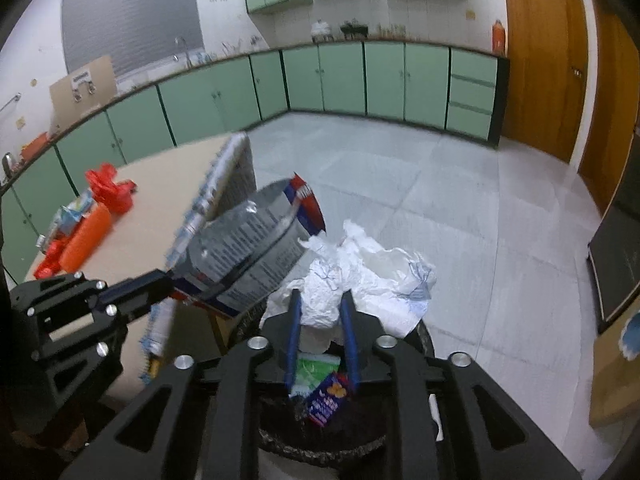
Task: Collect trash
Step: 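Release the white bag into the black bin while the left tool drops the blue bag in, then move both open tools back over the remaining trash on the table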
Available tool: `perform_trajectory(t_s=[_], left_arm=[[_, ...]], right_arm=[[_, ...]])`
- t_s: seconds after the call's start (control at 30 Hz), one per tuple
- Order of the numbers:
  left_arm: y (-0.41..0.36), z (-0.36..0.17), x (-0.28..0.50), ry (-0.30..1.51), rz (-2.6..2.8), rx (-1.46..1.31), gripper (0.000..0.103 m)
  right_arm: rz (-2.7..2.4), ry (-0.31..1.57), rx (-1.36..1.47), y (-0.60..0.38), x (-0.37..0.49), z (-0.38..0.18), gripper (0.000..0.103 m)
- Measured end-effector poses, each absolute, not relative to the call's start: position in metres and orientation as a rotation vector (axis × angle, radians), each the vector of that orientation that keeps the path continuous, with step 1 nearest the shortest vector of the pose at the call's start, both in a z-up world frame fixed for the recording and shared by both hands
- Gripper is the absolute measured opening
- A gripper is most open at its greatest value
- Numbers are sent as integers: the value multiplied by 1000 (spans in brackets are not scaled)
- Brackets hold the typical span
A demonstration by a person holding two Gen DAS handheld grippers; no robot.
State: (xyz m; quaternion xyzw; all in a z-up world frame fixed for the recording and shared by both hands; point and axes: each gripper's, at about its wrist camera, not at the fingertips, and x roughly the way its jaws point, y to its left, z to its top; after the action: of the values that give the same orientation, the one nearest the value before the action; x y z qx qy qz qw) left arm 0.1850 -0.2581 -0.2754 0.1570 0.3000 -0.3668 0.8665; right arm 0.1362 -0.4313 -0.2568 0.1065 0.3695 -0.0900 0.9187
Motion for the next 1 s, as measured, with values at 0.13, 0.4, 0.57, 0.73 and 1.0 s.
perform_trajectory(t_s=[0.13,0.4,0.57,0.73,1.0], left_arm=[[-265,-303,191,662,-779,372,8],[-248,-295,190,617,-716,356,29],[-188,-250,181,511,-564,288,67],[-99,-219,173,412,-315,263,80],[15,-205,178,332,-79,156,90]], right_arm=[[-202,761,229,-433,133,-262,33],[-206,703,223,-436,122,-238,35],[-120,632,198,-410,123,-209,44],[22,558,144,-356,144,-192,71],[199,534,66,-260,193,-182,82]])
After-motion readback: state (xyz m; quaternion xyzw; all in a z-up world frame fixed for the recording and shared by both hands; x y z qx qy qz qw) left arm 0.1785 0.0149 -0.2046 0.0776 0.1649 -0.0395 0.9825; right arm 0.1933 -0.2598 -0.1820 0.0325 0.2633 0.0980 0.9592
